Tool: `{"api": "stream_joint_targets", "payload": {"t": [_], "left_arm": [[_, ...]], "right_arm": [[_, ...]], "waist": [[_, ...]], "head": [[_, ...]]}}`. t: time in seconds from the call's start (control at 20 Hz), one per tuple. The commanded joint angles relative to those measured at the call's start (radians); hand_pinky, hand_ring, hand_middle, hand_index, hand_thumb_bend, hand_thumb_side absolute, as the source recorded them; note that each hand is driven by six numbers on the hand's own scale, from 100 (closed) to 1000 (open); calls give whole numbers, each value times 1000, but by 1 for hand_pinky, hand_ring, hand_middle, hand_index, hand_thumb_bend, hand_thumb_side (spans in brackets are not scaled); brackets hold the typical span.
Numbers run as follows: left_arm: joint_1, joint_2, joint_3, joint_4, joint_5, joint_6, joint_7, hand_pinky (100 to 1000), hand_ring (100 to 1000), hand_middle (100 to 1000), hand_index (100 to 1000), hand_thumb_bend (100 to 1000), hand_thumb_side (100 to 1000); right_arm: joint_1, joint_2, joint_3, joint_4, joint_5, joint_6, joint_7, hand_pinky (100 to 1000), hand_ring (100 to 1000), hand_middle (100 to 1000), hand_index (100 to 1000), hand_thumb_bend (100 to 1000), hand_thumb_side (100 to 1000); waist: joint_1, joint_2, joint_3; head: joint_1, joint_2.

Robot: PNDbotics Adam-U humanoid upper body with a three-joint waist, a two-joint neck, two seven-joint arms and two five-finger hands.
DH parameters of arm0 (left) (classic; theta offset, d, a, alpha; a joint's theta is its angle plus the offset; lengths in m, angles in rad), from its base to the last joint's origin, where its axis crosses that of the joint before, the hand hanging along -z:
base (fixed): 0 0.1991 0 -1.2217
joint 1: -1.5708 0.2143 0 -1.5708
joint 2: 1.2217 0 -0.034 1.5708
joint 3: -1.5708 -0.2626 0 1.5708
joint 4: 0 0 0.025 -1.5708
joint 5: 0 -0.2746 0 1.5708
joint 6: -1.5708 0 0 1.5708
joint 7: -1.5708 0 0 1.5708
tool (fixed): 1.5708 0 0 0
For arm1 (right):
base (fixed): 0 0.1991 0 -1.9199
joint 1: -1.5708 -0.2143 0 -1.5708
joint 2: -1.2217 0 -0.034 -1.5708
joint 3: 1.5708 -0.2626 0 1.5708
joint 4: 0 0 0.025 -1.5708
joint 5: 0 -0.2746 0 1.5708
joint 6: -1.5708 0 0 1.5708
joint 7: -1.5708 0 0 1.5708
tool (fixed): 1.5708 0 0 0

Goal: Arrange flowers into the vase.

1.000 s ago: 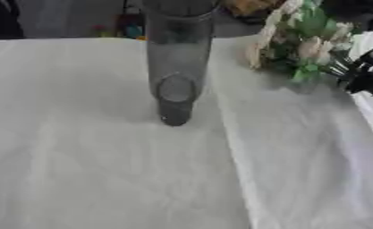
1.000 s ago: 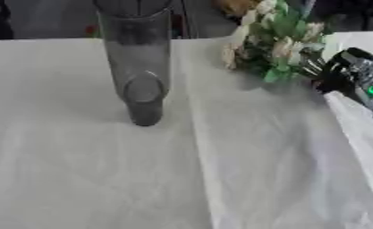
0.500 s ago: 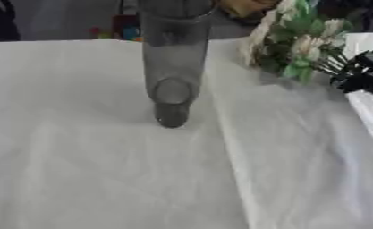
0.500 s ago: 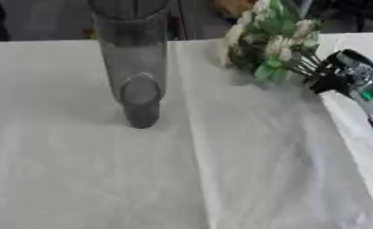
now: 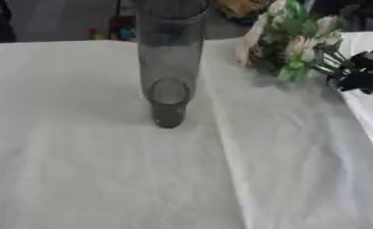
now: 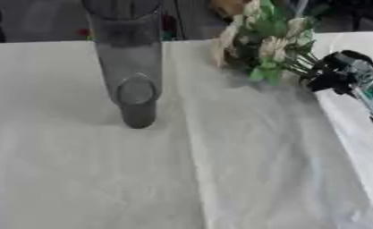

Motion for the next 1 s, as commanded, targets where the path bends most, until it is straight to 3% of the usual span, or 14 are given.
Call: {"api": "stream_joint_targets", "payload": {"t": [0.05, 0.6, 1.0], "left_arm": [[-10, 17, 6, -13, 6, 2, 4, 761, 808, 856, 863, 100, 599], [-6, 28, 13, -13, 26, 3, 6, 760, 806, 853, 862, 100, 599], [-1, 36, 17, -13, 43, 5, 6, 758, 805, 851, 862, 100, 601]], "right_arm": [[-7, -45, -18, -40, -84, 3, -12, 100, 100, 100, 131, 100, 100], [17, -69, -40, -107, -372, -10, -76, 100, 100, 100, 130, 100, 100], [28, -108, -56, -224, -572, -49, -133, 100, 100, 100, 131, 100, 100]], "waist": [[-3, -35, -6], [1, -64, -19], [1, -89, -26]], "head": [[5, 11], [29, 32], [59, 50]]}}
